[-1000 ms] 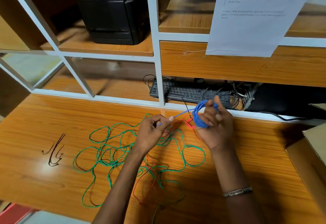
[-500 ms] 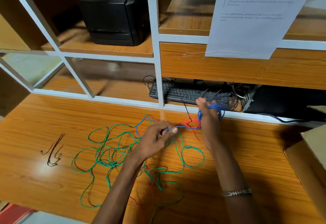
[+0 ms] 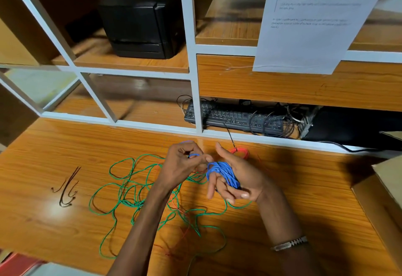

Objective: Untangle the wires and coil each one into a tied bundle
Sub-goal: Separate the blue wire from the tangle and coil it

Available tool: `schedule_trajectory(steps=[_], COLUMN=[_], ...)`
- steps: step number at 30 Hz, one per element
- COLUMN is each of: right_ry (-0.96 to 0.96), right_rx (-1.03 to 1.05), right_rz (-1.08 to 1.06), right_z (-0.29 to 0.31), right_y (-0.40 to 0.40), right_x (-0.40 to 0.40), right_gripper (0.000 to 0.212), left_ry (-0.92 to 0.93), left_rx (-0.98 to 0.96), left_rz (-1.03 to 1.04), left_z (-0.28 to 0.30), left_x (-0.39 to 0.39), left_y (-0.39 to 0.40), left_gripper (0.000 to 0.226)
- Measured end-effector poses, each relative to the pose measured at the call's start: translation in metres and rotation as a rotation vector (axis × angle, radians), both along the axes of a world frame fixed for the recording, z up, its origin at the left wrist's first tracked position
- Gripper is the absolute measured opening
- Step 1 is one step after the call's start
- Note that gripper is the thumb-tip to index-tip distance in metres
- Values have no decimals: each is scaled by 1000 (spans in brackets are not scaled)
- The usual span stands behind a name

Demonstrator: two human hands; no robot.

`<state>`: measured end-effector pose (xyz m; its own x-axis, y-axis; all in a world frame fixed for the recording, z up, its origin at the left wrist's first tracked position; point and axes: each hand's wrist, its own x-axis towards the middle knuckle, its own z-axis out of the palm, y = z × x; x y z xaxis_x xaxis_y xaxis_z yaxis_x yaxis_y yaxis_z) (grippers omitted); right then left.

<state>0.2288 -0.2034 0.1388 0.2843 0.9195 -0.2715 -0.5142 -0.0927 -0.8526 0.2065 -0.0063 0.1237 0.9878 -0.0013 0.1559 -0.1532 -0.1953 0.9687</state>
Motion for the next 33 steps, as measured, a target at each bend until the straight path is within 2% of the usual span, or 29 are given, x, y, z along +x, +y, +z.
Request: schedule_trajectory(steps=[3, 6, 9, 12, 15, 19, 21, 23, 26, 29, 31, 33], right_ry=[133, 191, 360, 413, 356, 257, 78, -211, -442, -562, -635, -671], right_rx=[443, 814, 1152, 1236, 1091, 873, 575, 234, -347, -768, -993, -1055], right_rz=[123, 31, -144, -509, -938, -1263, -1418, -1457, -1386, -1041, -730, -546], right_z=[0, 10, 19, 27, 32, 26, 21, 15, 7, -6, -7, -15], right_y=[-14, -25, -36, -42, -42, -48, -42, -27, -8, -9, -6, -4], right_x=[5, 9, 14, 23, 34, 44, 50, 50, 43, 38, 33, 31], right_gripper=[95, 88, 88, 77, 68, 45, 49, 50, 36, 69, 82, 89], left_ry=[-23, -83, -144, -96, -74, 68, 133, 201, 350, 464, 399, 220], left_rx=[49, 191, 350, 478, 539, 369, 283, 235, 121, 70, 142, 300], left_rz=[58, 133, 157, 81, -3, -72, -92, -88, -82, -76, -43, 34], left_z=[-7, -14, -26, -41, -56, -59, -51, -41, -31, -27, -29, -34], left_x=[8, 11, 14, 11, 1, -1, -2, -2, 0, 2, 2, 3], left_y=[15, 28, 21, 0, -17, -19, -23, -27, -29, -25, -22, -20], left_gripper=[53, 49, 41, 34, 29, 35, 35, 34, 28, 19, 17, 20])
